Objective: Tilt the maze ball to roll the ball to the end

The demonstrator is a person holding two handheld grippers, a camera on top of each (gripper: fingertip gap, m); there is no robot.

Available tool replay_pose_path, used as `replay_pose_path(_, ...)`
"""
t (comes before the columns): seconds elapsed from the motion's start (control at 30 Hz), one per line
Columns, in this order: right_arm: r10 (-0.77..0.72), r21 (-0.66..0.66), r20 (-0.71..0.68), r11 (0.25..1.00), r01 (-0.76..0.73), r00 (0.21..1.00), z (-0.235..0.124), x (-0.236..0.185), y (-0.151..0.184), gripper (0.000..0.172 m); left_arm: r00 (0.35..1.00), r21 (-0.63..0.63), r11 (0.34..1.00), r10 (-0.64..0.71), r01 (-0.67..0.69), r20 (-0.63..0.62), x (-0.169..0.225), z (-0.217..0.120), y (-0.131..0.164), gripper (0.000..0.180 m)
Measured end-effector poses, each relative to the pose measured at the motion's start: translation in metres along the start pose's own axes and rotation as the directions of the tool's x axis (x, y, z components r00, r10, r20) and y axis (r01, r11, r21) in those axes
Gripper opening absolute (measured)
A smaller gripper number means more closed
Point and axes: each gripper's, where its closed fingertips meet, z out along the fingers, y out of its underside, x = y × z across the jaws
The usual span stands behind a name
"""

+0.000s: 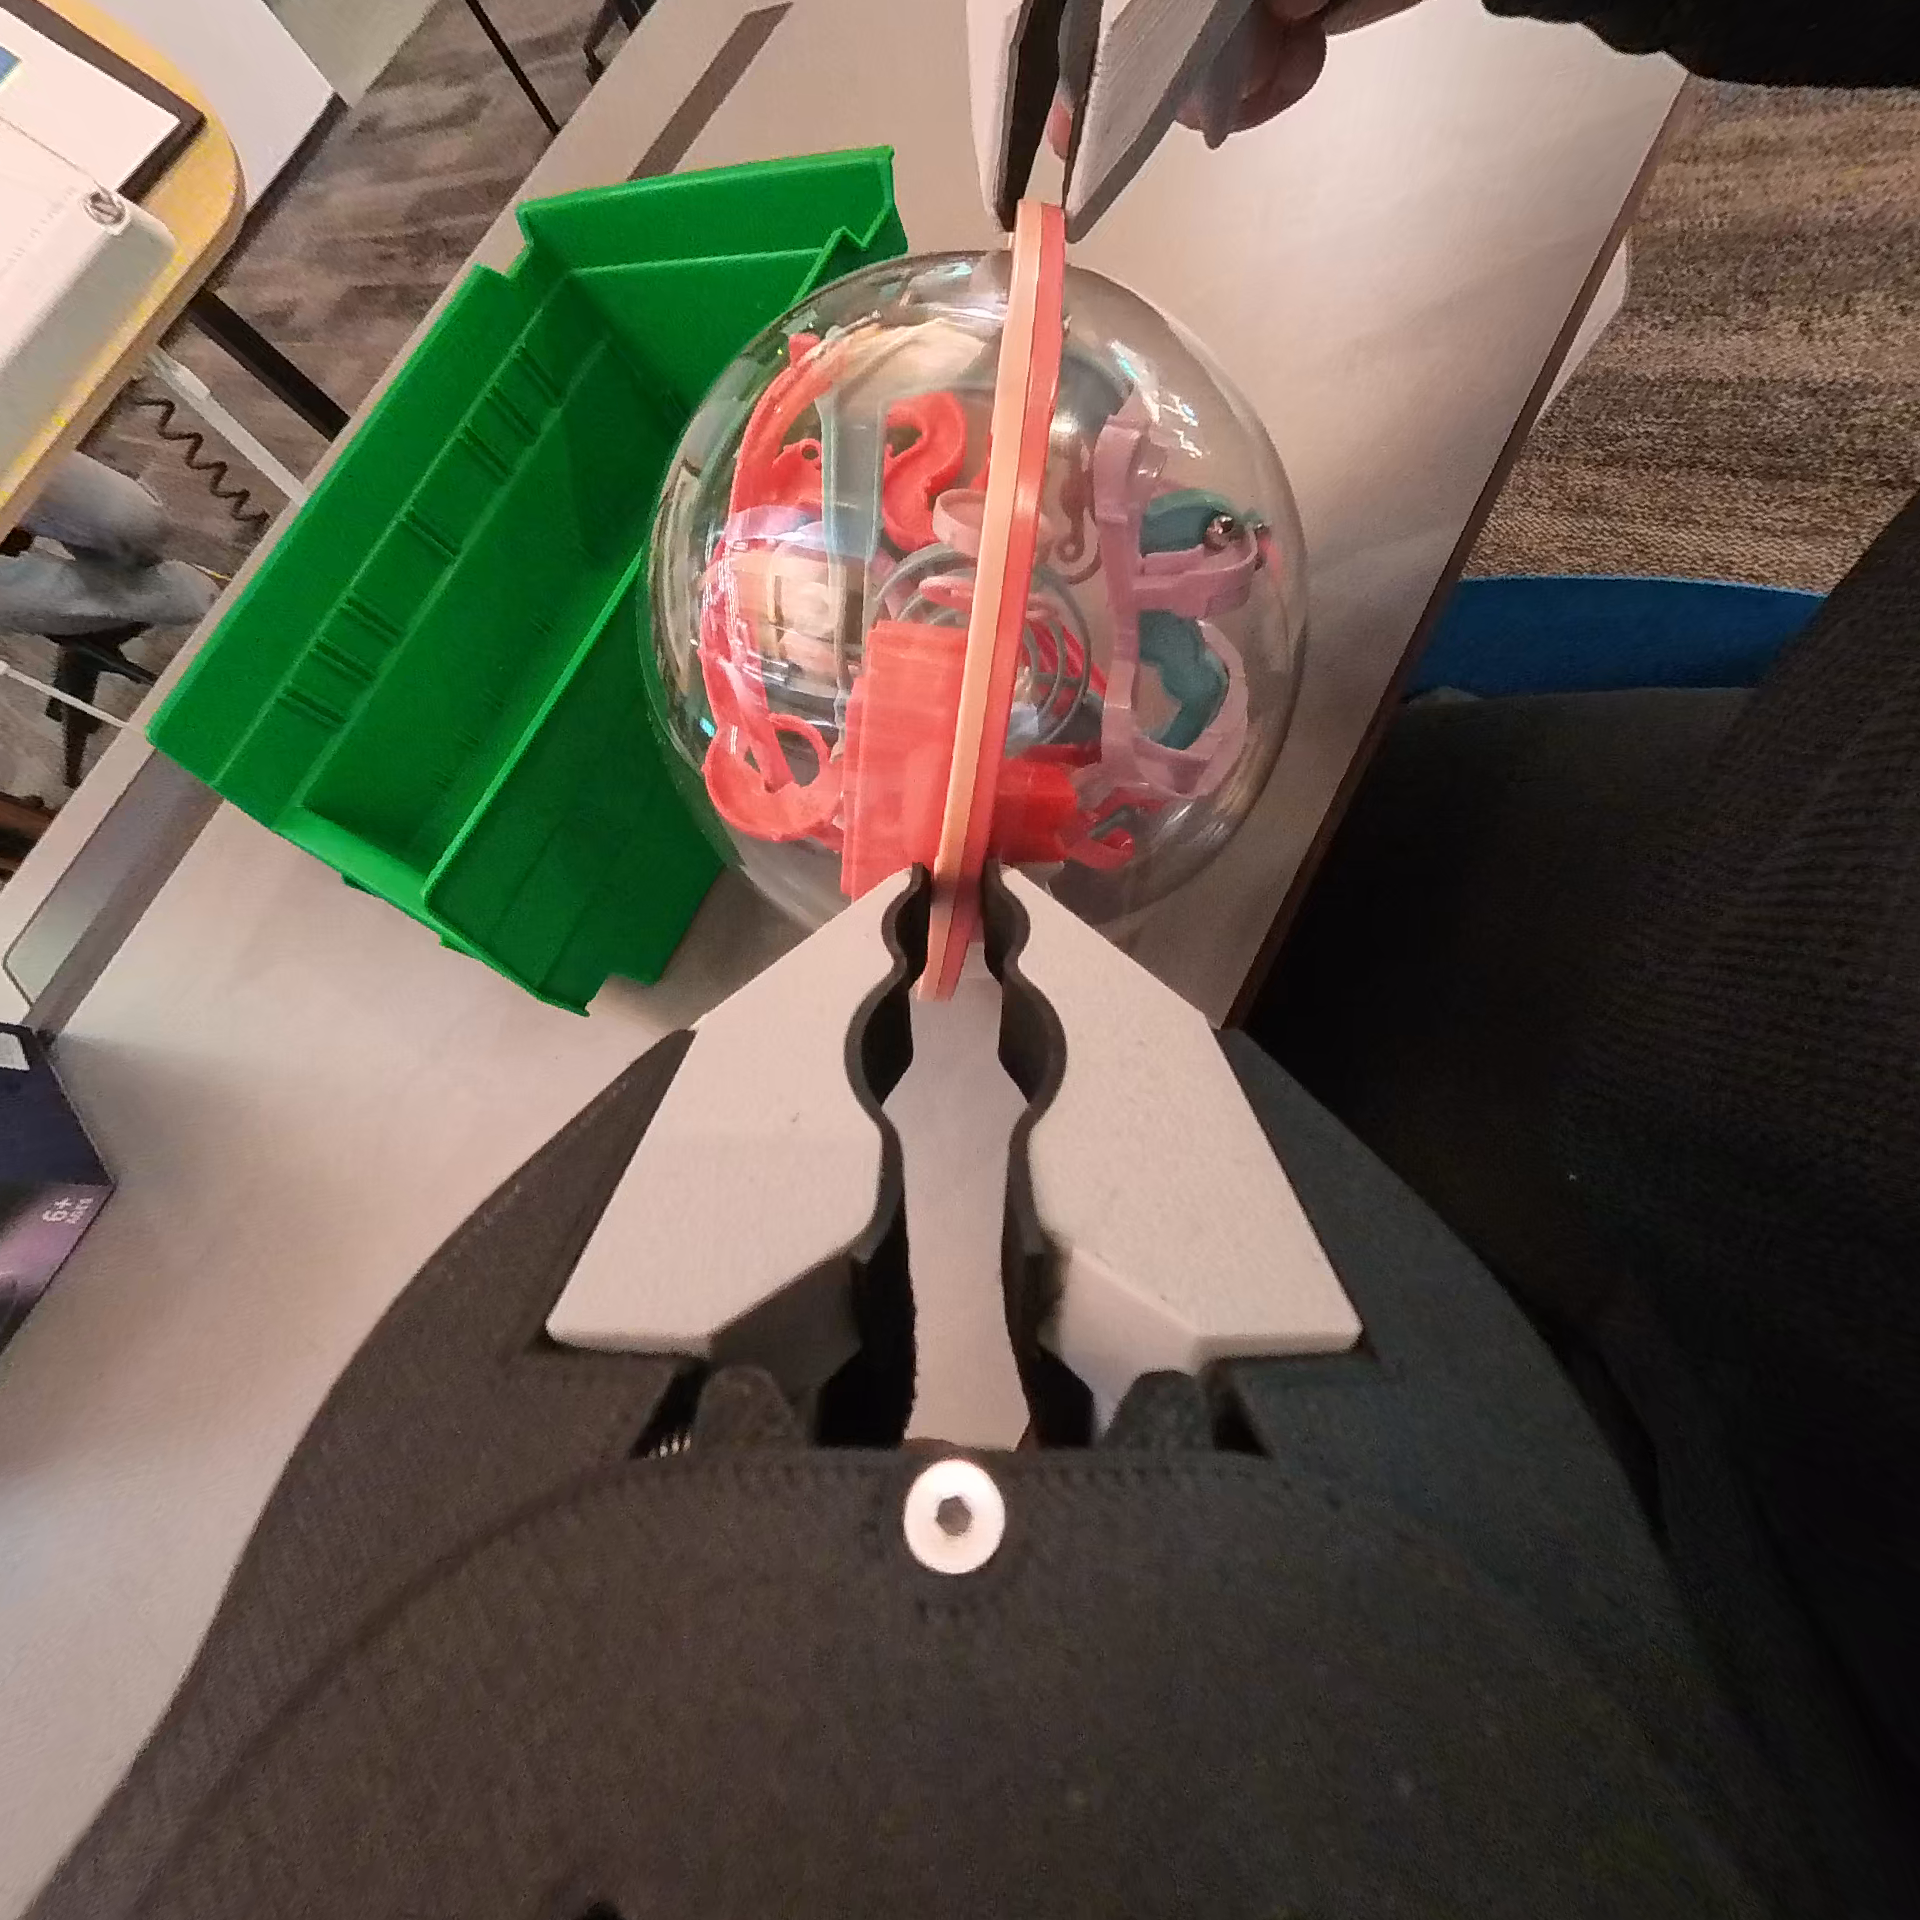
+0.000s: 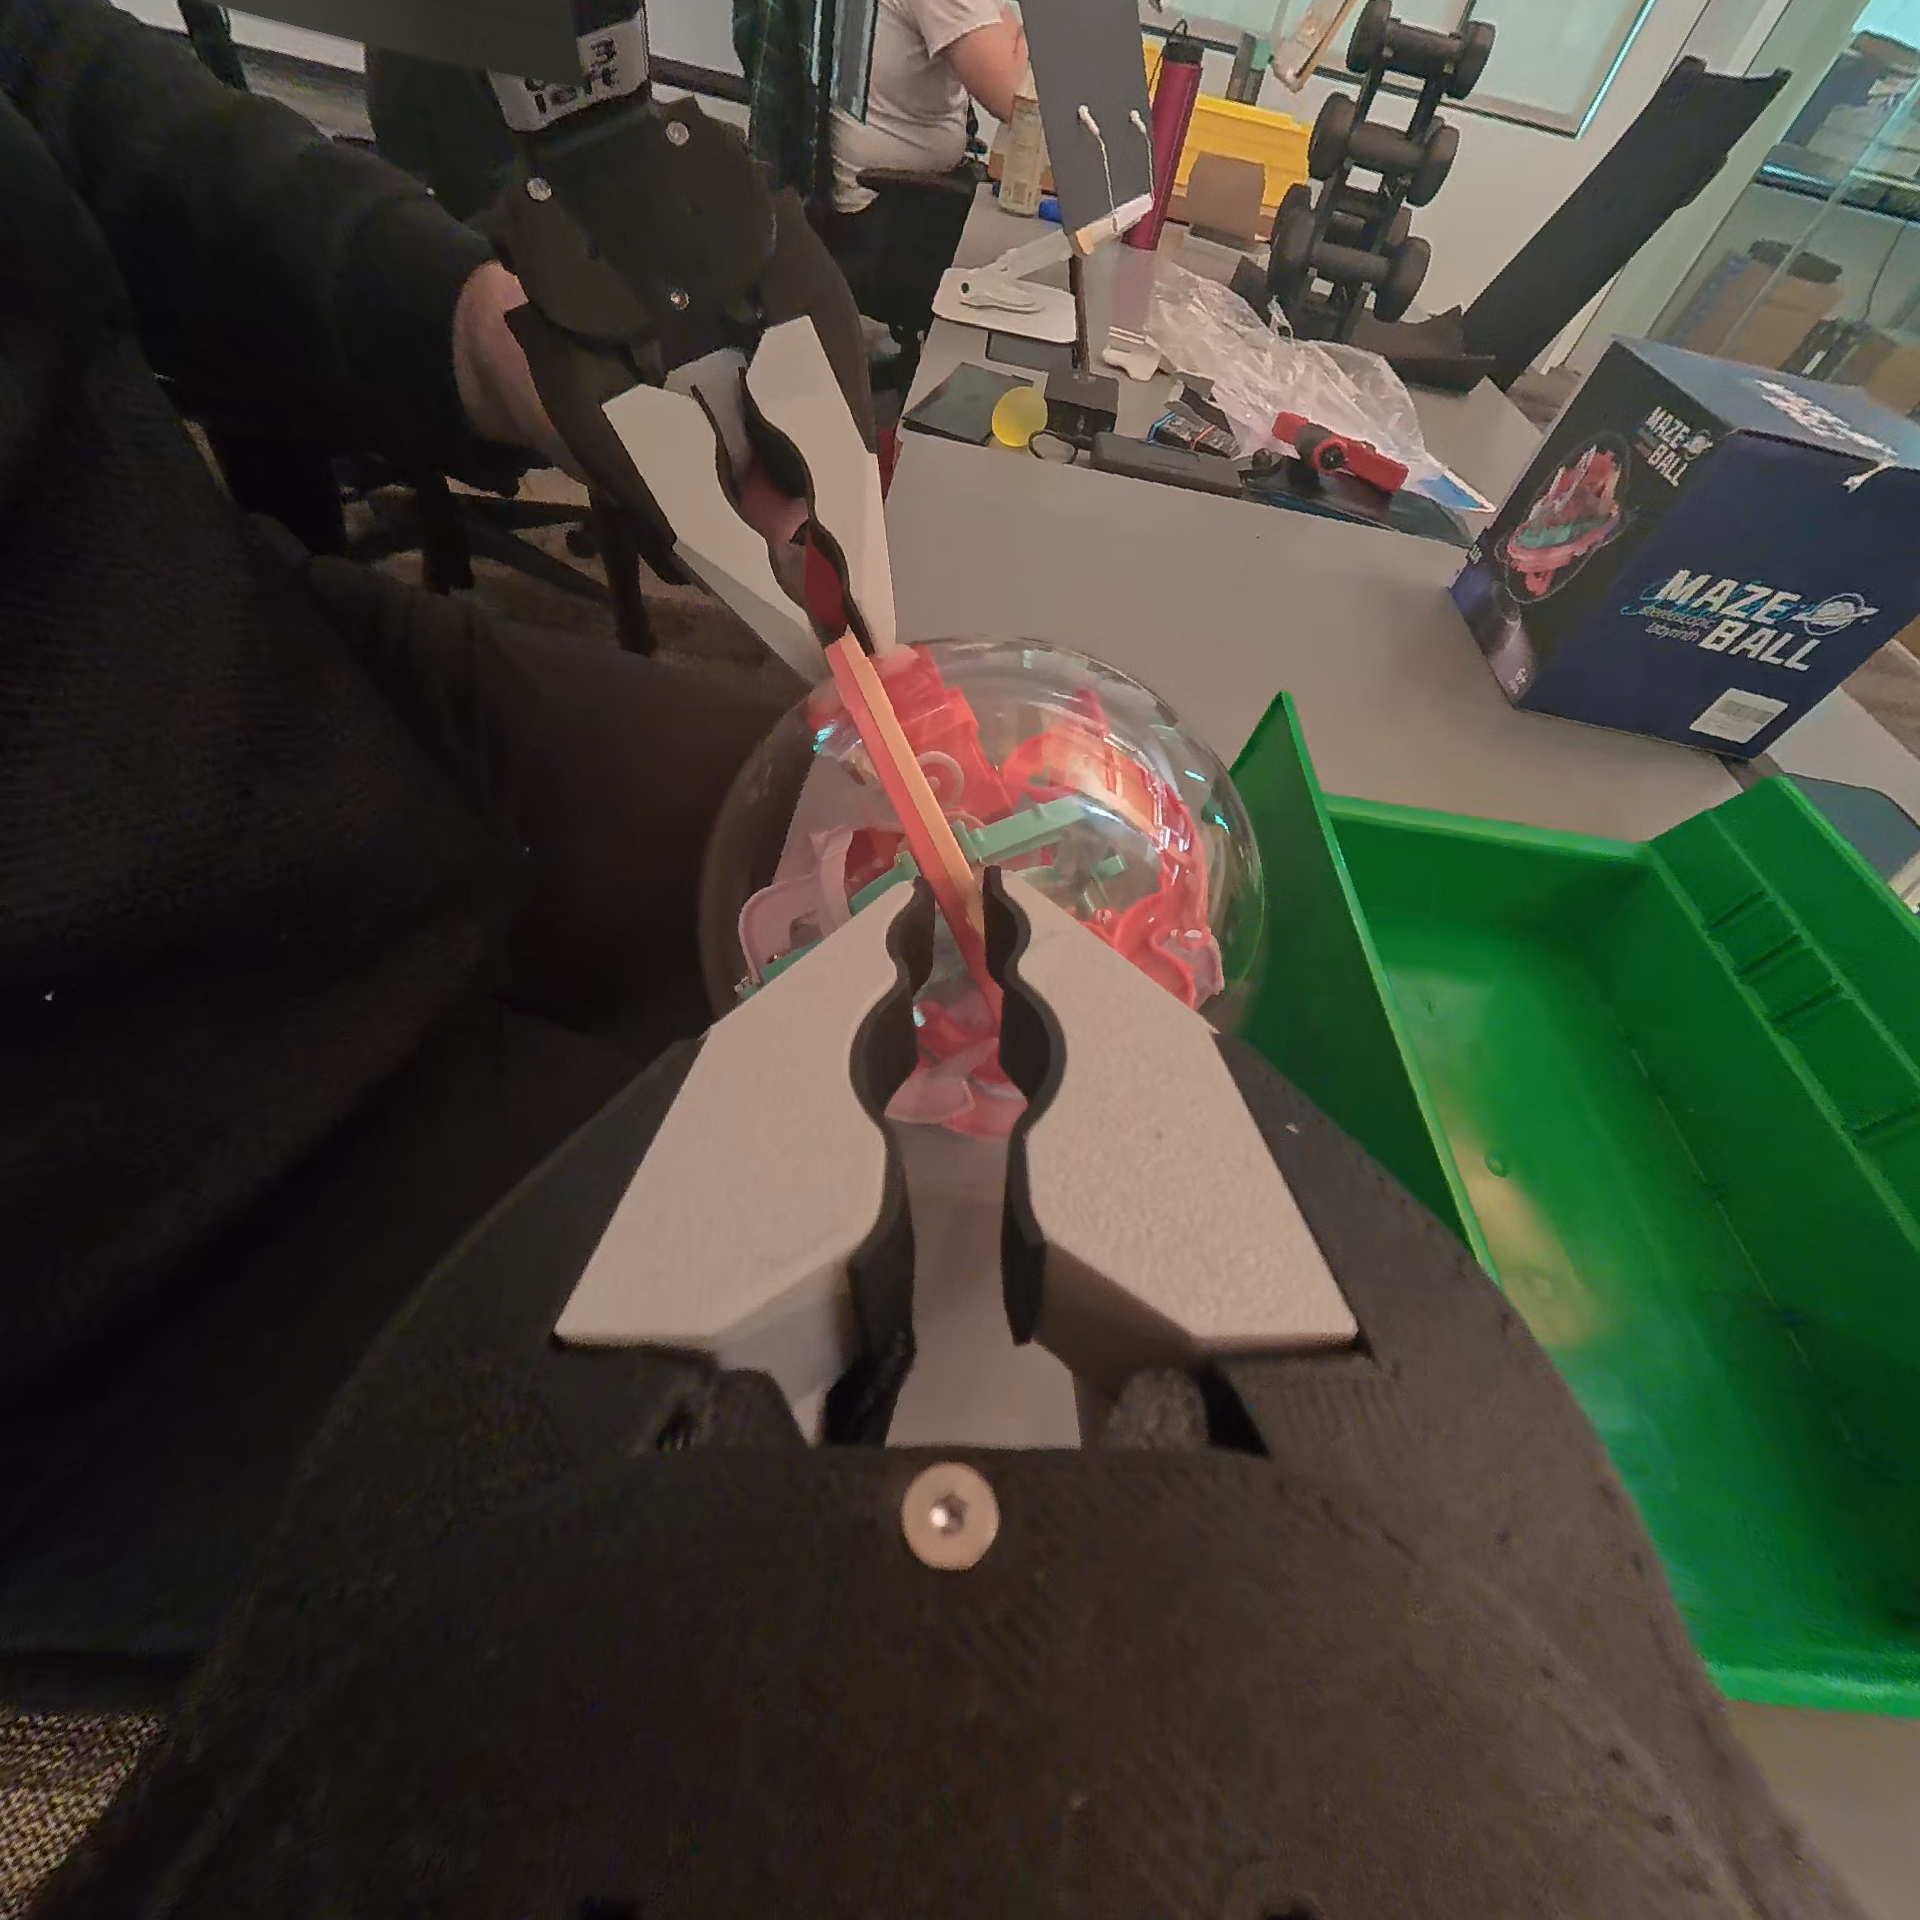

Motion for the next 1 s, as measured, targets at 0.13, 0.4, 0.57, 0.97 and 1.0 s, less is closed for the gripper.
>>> replay_pose_path(0.13,0.000,0.004,0.008,1.000,0.000,1.000,0.002,-0.001,-0.002,0.007,1.000,-0.001,1.000,-0.006,0.006,0.005,-0.001,0.000,0.002,0.008)
replay_pose_path(0.4,-0.010,-0.003,0.018,1.000,0.010,1.000,0.007,-0.002,-0.005,0.008,0.999,-0.012,0.999,-0.035,0.035,0.021,-0.004,-0.002,0.007,0.008)
replay_pose_path(0.57,-0.015,-0.006,0.022,1.000,0.015,1.000,0.010,-0.003,-0.007,0.007,0.999,-0.017,0.999,-0.046,0.047,0.026,-0.006,-0.003,0.007,0.011)
replay_pose_path(0.97,-0.026,-0.006,0.044,1.000,0.026,0.999,0.017,-0.007,-0.013,0.007,0.998,-0.005,0.999,0.053,-0.053,0.027,-0.004,-0.013,-0.027,0.015)
replay_pose_path(1.0,-0.028,-0.006,0.045,1.000,0.028,0.999,0.017,-0.007,-0.013,0.007,0.998,-0.007,0.998,0.066,-0.066,0.021,-0.003,-0.012,-0.030,0.013)
